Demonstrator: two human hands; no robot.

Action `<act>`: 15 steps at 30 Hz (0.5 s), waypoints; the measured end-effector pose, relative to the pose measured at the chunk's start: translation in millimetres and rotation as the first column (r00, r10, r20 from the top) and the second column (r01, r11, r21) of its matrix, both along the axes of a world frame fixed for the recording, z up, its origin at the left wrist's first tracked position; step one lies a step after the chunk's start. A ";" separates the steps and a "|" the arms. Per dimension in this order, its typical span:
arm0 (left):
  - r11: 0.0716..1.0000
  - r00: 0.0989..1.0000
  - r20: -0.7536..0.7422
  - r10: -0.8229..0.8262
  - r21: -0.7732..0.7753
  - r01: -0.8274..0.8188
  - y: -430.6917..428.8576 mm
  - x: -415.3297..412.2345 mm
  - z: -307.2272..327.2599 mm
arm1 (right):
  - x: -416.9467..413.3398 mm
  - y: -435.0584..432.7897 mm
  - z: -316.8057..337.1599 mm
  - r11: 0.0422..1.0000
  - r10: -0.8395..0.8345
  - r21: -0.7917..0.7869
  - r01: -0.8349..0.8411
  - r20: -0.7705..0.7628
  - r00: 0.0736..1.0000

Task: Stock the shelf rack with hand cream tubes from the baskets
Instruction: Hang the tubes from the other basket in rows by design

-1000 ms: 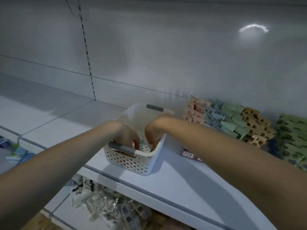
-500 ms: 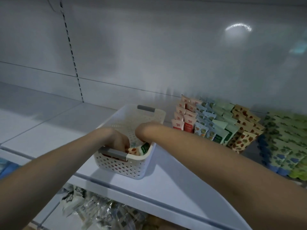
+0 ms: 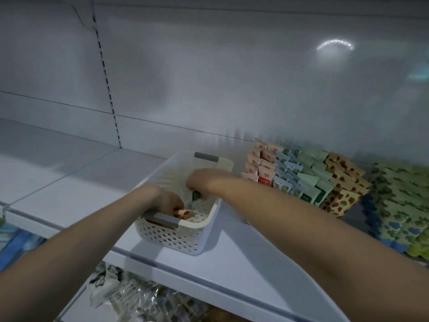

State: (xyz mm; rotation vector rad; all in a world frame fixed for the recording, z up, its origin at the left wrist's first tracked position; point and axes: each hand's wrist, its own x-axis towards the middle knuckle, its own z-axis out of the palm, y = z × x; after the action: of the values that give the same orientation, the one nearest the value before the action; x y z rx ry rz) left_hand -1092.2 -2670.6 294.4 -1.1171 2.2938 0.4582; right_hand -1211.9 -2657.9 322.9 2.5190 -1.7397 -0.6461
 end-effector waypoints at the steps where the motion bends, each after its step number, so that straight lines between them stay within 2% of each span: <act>1: 1.000 0.999 -0.042 0.016 -0.013 -0.017 0.9 3.0 4.1 | -5.1 -3.6 7.4 0.999 -0.009 -0.040 0.012 0.063 0.998; 3: 0.997 0.985 -0.158 0.066 -0.023 -0.071 3.1 12.4 11.9 | -19.7 -6.7 27.8 0.988 0.026 -0.156 0.014 0.255 0.967; 5: 0.987 0.929 -0.349 0.123 -0.052 -0.150 4.3 21.7 17.8 | -35.7 -1.8 52.1 0.957 0.051 -0.272 0.102 0.501 0.864; 6: 0.977 0.865 -0.479 0.150 -0.063 -0.204 6.2 24.6 20.9 | -42.7 3.7 63.8 0.937 0.067 -0.310 0.163 0.614 0.787; 7: 0.960 0.758 -0.626 0.182 -0.054 -0.274 9.5 26.0 24.7 | -49.1 10.4 74.0 0.921 0.080 -0.318 0.225 0.719 0.690; 8: 0.935 0.610 -0.762 0.218 -0.016 -0.355 14.8 26.0 29.9 | -54.8 17.8 82.6 0.914 0.092 -0.305 0.269 0.799 0.594; 10: 0.868 0.254 -0.934 0.251 0.100 -0.487 29.1 22.4 44.4 | -61.6 38.7 96.3 0.913 0.090 -0.252 0.321 0.891 0.445; 12: 0.825 -0.026 -0.966 0.259 0.235 -0.514 48.4 14.1 60.8 | -68.7 60.7 104.0 0.925 0.048 -0.162 0.343 0.947 0.319; 13: 0.818 -0.124 -0.953 0.277 0.301 -0.489 59.0 8.4 67.7 | -71.2 72.8 106.6 0.929 0.029 -0.124 0.349 0.964 0.266; 15: 0.814 -0.248 -0.908 0.336 0.413 -0.409 81.5 -4.7 77.9 | -75.9 96.2 107.9 0.931 -0.005 -0.060 0.359 0.984 0.179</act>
State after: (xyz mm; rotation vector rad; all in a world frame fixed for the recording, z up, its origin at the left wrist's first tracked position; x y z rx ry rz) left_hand -1096.9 -2589.1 372.3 -1.9562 2.9512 2.3102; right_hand -1287.8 -2561.7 430.8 2.5367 -2.0831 1.6210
